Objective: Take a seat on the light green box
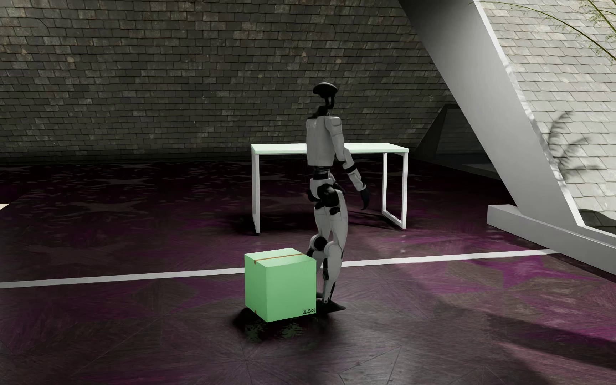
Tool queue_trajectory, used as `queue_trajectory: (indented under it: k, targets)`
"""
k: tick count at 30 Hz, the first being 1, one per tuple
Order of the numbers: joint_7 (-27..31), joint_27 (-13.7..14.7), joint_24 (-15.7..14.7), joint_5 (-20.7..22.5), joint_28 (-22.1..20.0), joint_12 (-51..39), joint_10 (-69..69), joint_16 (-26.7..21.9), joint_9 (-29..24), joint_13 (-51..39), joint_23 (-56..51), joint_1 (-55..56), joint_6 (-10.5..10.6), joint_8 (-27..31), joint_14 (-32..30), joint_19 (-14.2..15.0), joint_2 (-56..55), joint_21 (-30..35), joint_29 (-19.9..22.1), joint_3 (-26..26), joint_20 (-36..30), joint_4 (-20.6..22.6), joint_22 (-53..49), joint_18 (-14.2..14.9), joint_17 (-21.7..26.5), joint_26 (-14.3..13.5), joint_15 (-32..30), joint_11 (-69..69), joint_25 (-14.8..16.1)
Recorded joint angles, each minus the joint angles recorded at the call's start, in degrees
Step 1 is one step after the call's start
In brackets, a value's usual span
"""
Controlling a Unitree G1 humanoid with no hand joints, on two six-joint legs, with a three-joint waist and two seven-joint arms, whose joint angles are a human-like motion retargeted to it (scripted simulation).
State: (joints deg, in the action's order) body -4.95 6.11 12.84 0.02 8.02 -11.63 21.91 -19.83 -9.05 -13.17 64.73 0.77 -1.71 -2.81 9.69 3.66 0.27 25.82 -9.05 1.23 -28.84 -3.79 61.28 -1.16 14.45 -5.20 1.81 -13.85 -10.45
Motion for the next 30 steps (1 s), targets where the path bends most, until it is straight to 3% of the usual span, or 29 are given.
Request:
queue_trajectory:
  k: [3, 7, 9, 10, 11, 13, 15, 18, 21, 23, 26, 30]
  targets:
    - [2.58, 0.26, 2.05, -1.85, 2.33, -8.90, 12.52, -2.26, -7.02, -7.58, -6.01, 12.99, -0.21, 1.29, 1.88, 2.02, -14.73, 4.17, 0.28, -0.51, -8.13, -2.41, -7.49, 2.91, 1.02, -1.38, 3.25, -15.58, 0.18]
    - [5.90, 2.11, 5.60, -4.02, 3.75, -22.89, 30.56, -6.34, -18.22, -17.50, -15.15, 30.05, -0.15, 2.20, 5.68, 3.26, -32.60, 12.31, 1.87, -0.26, -22.92, -3.68, -19.29, 3.93, 4.55, -3.93, 8.19, -35.69, -0.24]
    - [8.06, 4.16, 7.68, -4.82, 5.29, -30.57, 39.71, -8.59, -23.22, -22.46, -23.39, 39.33, 0.06, 3.35, 7.46, 3.93, -42.02, 16.31, -0.92, -0.20, -29.50, -4.08, -24.51, 4.97, 8.81, -5.61, 10.22, -45.34, -2.53]
    - [9.04, 5.14, 8.78, -5.31, 6.06, -34.49, 44.31, -10.55, -25.52, -24.78, -29.10, 43.86, 0.09, 4.07, 8.44, 4.66, -46.65, 18.22, -1.94, -0.23, -33.12, -4.49, -28.42, 5.84, 12.07, -7.35, 11.26, -50.22, -2.04]
    - [10.07, 5.73, 8.44, -5.96, 5.29, -38.42, 48.89, -12.84, -27.76, -26.83, -35.62, 48.17, 0.29, 4.84, 9.42, 5.46, -51.01, 19.60, -0.03, -0.32, -36.75, -4.57, -32.89, 6.37, 16.14, -7.83, 12.31, -54.94, -0.13]
    - [11.96, 7.20, 4.98, -7.20, -2.76, -45.11, 57.62, -19.24, -31.78, -31.86, -47.51, 56.34, 0.51, 6.05, 11.18, 6.54, -59.70, 21.67, 3.18, -0.66, -42.02, -4.71, -43.51, 7.56, 24.42, -7.49, 13.84, -64.28, 3.81]
    - [13.94, 8.45, 0.40, -7.49, -13.06, -50.45, 65.81, -26.10, -35.54, -37.54, -56.13, 64.03, 0.37, 7.53, 12.81, 7.89, -67.75, 25.02, 9.19, -0.67, -44.99, -5.38, -52.77, 9.01, 30.87, -6.95, 14.96, -72.29, 8.10]
    - [16.81, 12.13, -2.51, -8.28, -26.40, -49.00, 77.01, -34.65, -39.27, -39.84, -69.40, 73.99, 0.78, 9.63, 14.79, 10.09, -77.88, 25.63, 18.79, -0.38, -41.86, -5.59, -64.21, 10.55, 39.96, -8.69, 16.43, -83.26, 13.94]
    - [18.53, 15.08, -2.21, -8.97, -32.67, -42.19, 85.96, -38.90, -41.81, -34.97, -78.37, 80.07, 0.79, 11.34, 16.38, 11.30, -84.50, 19.98, 25.24, -0.18, -32.51, -5.78, -69.93, 11.41, 45.22, -9.96, 17.48, -92.42, 15.39]
    - [19.23, 15.74, -1.88, -9.34, -33.69, -37.95, 89.66, -39.64, -42.57, -31.19, -80.53, 81.50, 0.88, 11.82, 16.30, 11.44, -85.97, 16.30, 26.26, -0.13, -27.69, -5.93, -71.52, 11.79, 46.27, -10.15, 17.12, -96.15, 15.14]
    - [19.81, 14.34, -0.99, -9.37, -31.61, -32.58, 92.57, -37.78, -41.46, -27.12, -78.57, 80.60, 0.87, 12.23, 15.49, 10.98, -85.35, 12.79, 23.97, -0.52, -22.50, -6.12, -69.98, 11.99, 43.46, -9.14, 15.47, -99.25, 13.43]
    - [18.96, 11.70, 0.82, -9.81, -24.82, -23.68, 93.08, -29.48, -38.57, -19.66, -70.30, 74.44, 1.47, 12.14, 13.13, 10.17, -79.60, 7.36, 18.07, -0.52, -13.70, -6.78, -61.20, 11.67, 35.73, -7.78, 13.06, -99.82, 10.21]
